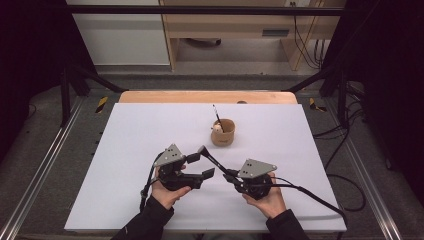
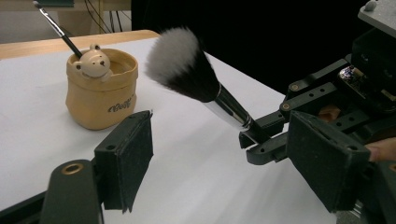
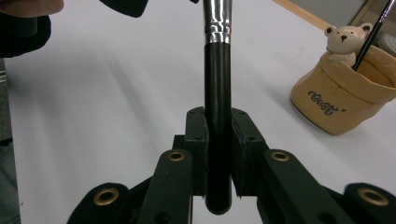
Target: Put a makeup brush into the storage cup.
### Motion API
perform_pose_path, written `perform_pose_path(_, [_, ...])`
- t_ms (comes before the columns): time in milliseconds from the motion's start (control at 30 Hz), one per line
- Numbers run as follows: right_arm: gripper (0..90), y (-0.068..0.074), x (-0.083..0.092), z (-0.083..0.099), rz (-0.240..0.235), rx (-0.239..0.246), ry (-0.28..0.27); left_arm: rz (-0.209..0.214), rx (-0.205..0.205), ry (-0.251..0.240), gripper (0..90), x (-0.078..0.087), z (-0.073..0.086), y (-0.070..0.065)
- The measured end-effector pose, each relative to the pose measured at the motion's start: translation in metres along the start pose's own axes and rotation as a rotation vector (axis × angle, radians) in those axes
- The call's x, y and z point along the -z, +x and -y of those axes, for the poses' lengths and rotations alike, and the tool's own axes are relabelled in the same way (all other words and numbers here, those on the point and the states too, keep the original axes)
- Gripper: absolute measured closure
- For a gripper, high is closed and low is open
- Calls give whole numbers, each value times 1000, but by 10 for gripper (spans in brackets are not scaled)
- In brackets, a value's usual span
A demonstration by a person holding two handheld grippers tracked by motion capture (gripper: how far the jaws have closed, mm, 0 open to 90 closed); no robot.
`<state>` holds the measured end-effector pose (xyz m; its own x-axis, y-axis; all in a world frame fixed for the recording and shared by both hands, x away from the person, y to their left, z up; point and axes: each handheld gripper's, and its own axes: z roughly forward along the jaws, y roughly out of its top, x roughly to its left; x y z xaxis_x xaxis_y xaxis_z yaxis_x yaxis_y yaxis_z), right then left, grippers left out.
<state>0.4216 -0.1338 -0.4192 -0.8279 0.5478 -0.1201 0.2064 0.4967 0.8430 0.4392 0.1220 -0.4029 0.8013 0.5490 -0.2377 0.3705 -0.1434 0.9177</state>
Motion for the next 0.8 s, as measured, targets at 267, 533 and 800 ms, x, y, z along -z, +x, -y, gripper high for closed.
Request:
perform_pose_path(267, [793, 1, 0, 0, -4, -2, -1, 9, 15, 8, 267, -7, 0, 0])
perform_pose_path(533, [792, 1, -1, 0, -7, -2, -1, 27, 30, 4, 331, -11, 1, -1])
perform_pose_path(800, [792, 2, -2, 1, -19, 0, -5, 32, 43, 5, 426, -14, 1, -1])
